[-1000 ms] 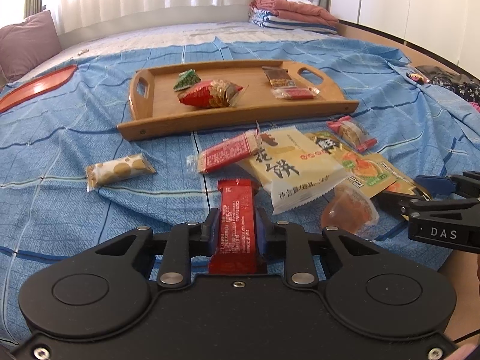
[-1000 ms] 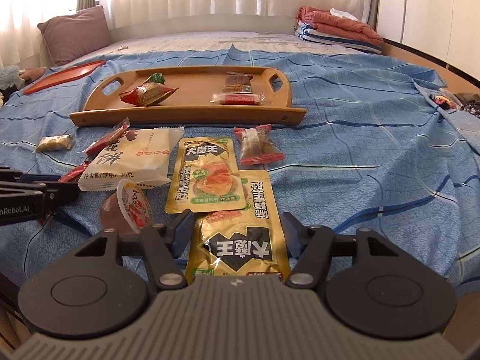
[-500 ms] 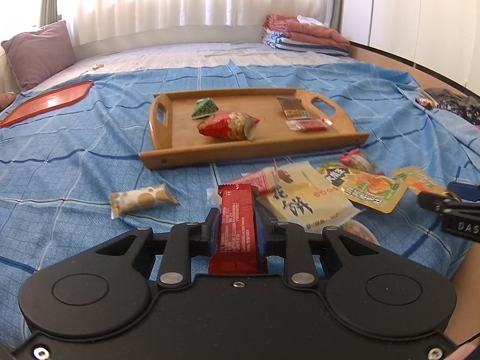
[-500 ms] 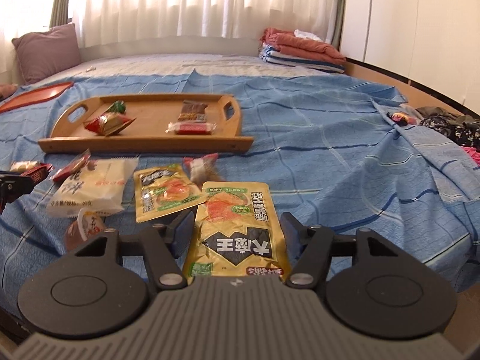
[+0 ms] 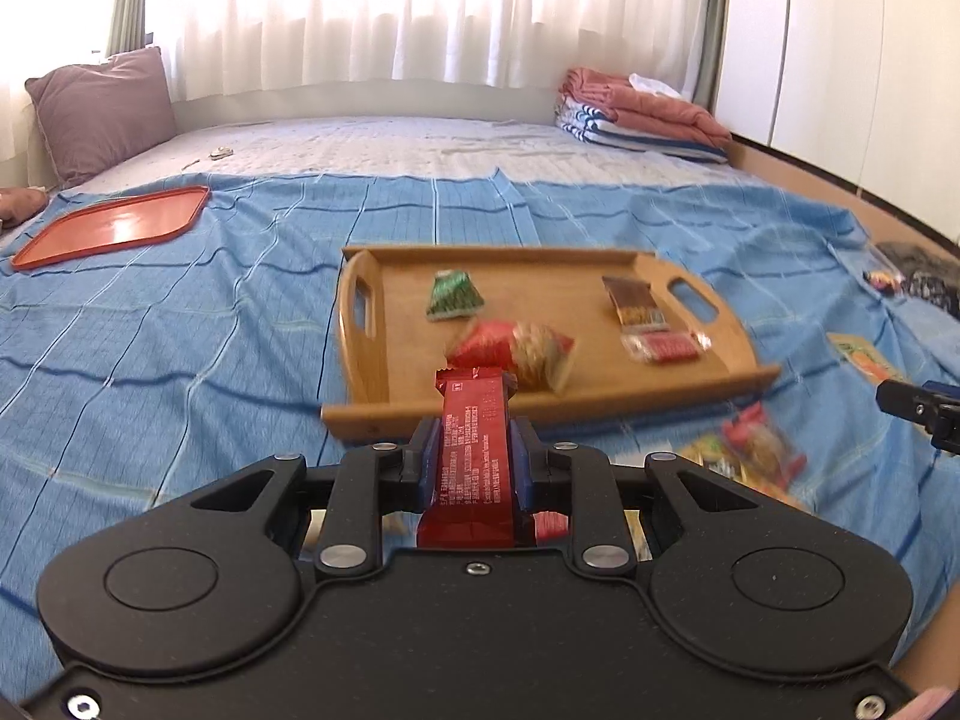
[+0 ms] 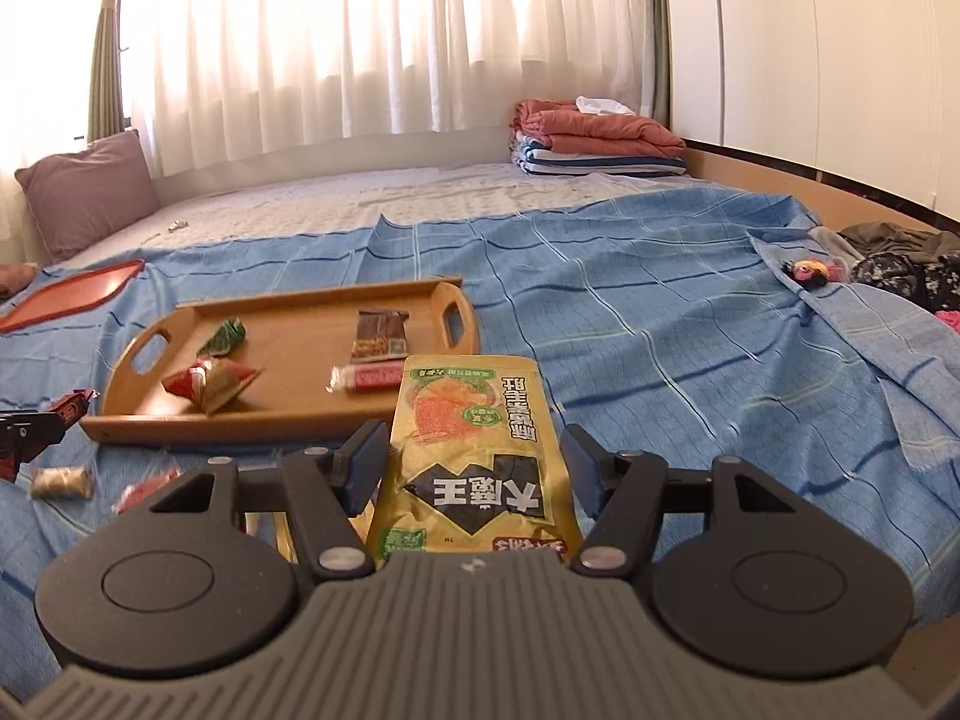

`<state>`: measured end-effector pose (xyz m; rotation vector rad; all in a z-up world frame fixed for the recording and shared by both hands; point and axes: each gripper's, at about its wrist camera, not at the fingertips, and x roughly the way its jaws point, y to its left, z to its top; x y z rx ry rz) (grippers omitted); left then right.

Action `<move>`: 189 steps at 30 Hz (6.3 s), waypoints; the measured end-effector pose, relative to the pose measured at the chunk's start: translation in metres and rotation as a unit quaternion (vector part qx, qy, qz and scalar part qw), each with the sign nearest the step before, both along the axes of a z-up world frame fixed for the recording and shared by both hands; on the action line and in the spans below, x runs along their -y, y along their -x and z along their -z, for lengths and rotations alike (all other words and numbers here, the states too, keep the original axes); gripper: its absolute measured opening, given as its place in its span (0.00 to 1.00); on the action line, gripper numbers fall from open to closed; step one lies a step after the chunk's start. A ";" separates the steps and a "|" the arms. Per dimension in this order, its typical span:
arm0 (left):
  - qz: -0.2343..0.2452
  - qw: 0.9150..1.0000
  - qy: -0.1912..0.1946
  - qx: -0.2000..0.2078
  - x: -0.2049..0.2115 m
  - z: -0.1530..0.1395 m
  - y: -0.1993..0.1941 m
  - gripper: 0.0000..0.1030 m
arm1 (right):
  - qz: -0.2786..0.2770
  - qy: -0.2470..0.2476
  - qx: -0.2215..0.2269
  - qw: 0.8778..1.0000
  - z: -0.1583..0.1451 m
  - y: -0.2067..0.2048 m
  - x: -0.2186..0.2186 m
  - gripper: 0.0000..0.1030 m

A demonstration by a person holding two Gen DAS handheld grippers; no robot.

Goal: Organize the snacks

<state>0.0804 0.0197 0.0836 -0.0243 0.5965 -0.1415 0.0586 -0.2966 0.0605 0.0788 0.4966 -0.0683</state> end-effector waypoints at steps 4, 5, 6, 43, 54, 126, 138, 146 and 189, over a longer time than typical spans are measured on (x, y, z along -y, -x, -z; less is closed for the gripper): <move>-0.006 1.000 0.005 0.006 -0.005 -0.012 -0.027 0.23 | -0.011 -0.031 -0.003 0.999 -0.009 -0.026 0.003 0.63; -0.007 1.000 0.005 0.007 -0.006 -0.014 -0.034 0.23 | -0.013 -0.037 -0.004 0.999 -0.012 -0.033 0.004 0.63; -0.007 1.000 0.005 0.007 -0.006 -0.015 -0.043 0.23 | -0.017 -0.043 -0.005 0.999 -0.014 -0.041 0.004 0.63; -0.058 0.994 0.018 -0.086 -0.013 0.056 -0.285 0.23 | -0.091 -0.128 -0.142 0.977 0.045 -0.296 -0.084 0.64; -0.059 0.994 0.020 -0.090 -0.011 0.062 -0.288 0.23 | -0.085 -0.087 -0.149 0.981 0.054 -0.305 -0.097 0.64; 0.020 0.999 -0.025 0.020 -0.016 -0.023 -0.023 0.94 | -0.132 -0.009 -0.047 0.990 -0.002 -0.068 -0.070 1.00; 0.001 1.000 -0.019 0.004 -0.031 0.013 0.013 0.95 | -0.116 0.024 -0.045 0.992 0.016 -0.030 -0.052 1.00; -0.018 1.000 -0.014 -0.008 -0.046 0.039 0.019 0.95 | -0.117 0.030 -0.065 0.991 0.041 -0.015 -0.046 1.00; -0.088 0.996 -0.017 -0.025 -0.046 0.083 -0.025 0.57 | -0.107 -0.017 -0.077 0.991 0.089 -0.029 -0.053 0.96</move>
